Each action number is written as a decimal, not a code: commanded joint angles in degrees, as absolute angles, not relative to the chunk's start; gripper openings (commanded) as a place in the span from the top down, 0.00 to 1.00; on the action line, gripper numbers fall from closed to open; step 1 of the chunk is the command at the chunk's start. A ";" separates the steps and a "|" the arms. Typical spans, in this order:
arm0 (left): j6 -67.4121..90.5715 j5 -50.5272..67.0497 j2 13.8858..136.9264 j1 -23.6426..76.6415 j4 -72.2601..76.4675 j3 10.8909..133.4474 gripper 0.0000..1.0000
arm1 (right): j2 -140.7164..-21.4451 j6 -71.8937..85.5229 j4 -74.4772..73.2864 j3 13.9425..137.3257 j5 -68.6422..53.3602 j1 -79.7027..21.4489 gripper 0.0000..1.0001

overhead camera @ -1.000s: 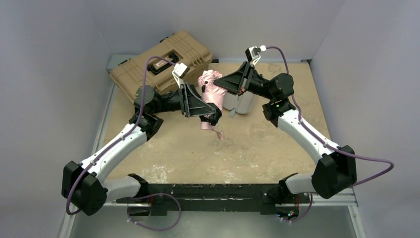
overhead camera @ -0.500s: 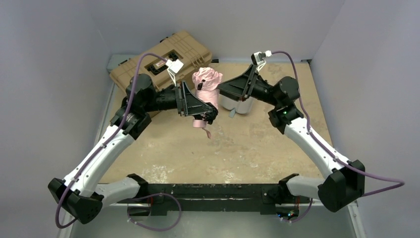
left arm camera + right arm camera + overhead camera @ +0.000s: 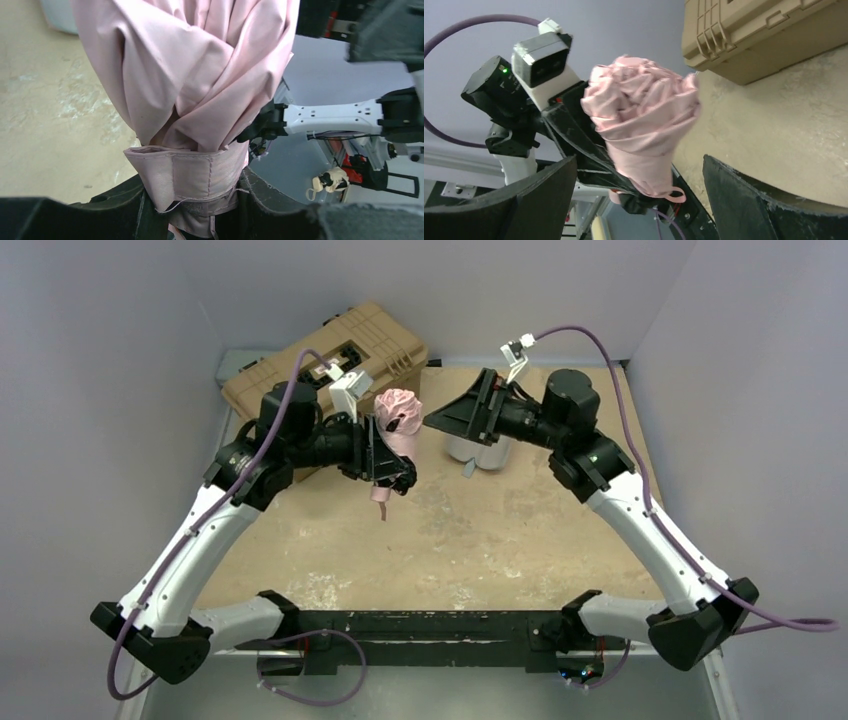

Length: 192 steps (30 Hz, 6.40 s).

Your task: Open the umbrella

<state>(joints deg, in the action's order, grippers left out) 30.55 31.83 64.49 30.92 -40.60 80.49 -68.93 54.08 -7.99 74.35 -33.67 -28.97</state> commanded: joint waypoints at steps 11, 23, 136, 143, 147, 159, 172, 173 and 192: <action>26.63 26.57 68.28 34.09 -43.24 87.60 1.00 | -75.58 47.91 -17.80 84.53 -21.46 -37.76 0.01; 24.69 30.26 69.33 36.11 -43.75 88.15 1.00 | -78.65 49.38 -15.44 85.74 -20.96 -38.83 0.01; 41.40 51.04 61.00 23.29 -18.44 75.30 1.00 | -68.94 50.46 -8.83 79.14 -20.59 -41.57 1.00; 33.92 39.40 61.47 26.95 -30.29 81.87 1.00 | -70.37 49.40 -18.00 82.51 -12.59 -41.62 1.00; 24.87 23.93 65.34 37.68 -42.59 93.89 1.00 | -75.88 48.48 -33.33 90.51 -3.38 -42.04 1.00; 16.90 15.56 71.38 48.65 -51.49 104.98 0.00 | -81.33 50.47 -46.48 97.02 3.46 -42.12 1.00; 27.11 41.99 60.67 26.24 -38.19 85.14 0.02 | -71.24 47.47 -26.20 85.58 -9.67 -42.07 1.00; 29.26 43.87 60.23 25.33 -35.17 83.44 0.03 | -70.79 47.42 -24.76 84.96 -10.70 -42.10 1.00; 39.35 54.01 60.66 22.94 -21.92 76.21 0.30 | -67.60 49.07 -11.77 81.24 -17.93 -42.04 1.00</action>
<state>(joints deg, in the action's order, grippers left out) 38.39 51.90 61.67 23.27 -25.30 76.95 -69.49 47.94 -18.57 81.03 -16.16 -42.00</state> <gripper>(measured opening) 0.722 0.285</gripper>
